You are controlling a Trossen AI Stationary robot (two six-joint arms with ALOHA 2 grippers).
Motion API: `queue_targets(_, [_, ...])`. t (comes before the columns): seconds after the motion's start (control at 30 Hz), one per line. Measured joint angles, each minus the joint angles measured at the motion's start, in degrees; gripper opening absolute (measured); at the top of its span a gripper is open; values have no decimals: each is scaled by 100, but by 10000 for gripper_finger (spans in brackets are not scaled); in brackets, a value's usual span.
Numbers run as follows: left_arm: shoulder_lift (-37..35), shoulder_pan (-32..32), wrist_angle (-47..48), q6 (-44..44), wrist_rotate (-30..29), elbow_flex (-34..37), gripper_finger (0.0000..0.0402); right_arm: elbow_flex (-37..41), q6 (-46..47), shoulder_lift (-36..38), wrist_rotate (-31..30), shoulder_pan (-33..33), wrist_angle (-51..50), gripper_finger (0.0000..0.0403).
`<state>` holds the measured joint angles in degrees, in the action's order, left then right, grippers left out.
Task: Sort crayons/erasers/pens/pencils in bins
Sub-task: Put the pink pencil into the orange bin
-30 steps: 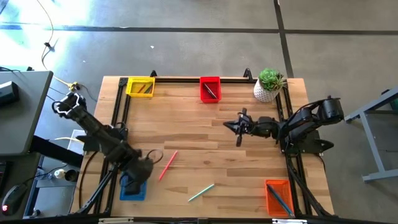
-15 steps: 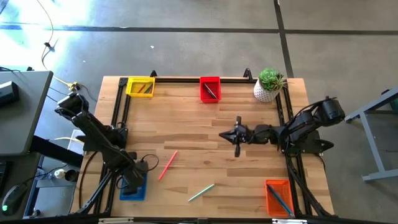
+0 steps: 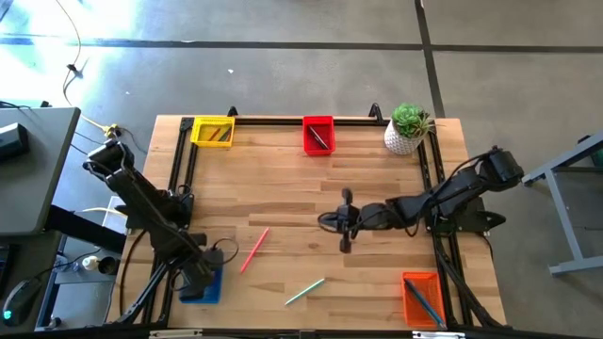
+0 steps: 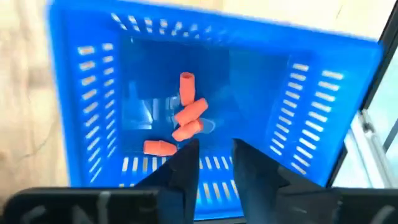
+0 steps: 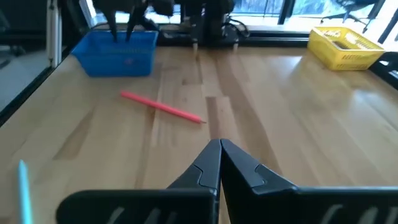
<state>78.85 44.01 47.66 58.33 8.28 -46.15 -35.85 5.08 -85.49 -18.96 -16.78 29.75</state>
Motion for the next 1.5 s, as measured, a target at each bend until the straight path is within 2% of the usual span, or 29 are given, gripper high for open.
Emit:
queue_targets(0.1, [0, -7, 417, 0, 45, -299, 105, -176, 36, 0, -93, -179, -274, 0])
queue_targets(0.2, [-20, 0, 796, -251, 266, -739, 119, -197, 58, 0, -456, -436, -248, 0])
queue_targets(0.33, [-117, -43, 884, -513, 207, -1452, 108, -197, 411, 0, -814, -753, -332, 0])
queue_targets(0.43, [-131, -207, 346, -658, -279, -1783, 85, -197, 583, 0, -1059, -1013, -396, 0])
queue_targets(0.57, [14, -521, -759, -855, -962, -1731, 44, -195, 648, 0, -1678, -1364, -387, 0])
queue_targets(0.67, [395, -743, -881, -803, -1598, -1646, 13, -195, 699, 0, -2038, -1566, -388, 0])
queue_targets(0.77, [842, -940, -847, -670, -2064, -1649, 3, -194, 807, 0, -2272, -1742, -386, 0])
queue_targets(0.87, [1289, -1153, -859, -664, -2044, -1649, 22, -190, 909, 0, -2501, -1931, -386, 0])
queue_targets(1.03, [1910, -1449, -850, -401, -2069, -1649, 83, -190, 969, 0, -2907, -2231, -384, 0])
queue_targets(1.2, [2215, -1686, -502, -92, -2076, -1649, 130, -190, 1123, 0, -3093, -2469, -384, 0])
queue_targets(1.33, [2203, -1735, -225, 94, -2244, -1531, 137, -190, 1142, 0, -3103, -2611, -384, 0])
queue_targets(1.5, [2120, -1785, -833, 305, -1809, -982, 129, -190, 1142, 0, -3275, -2697, -386, 0])
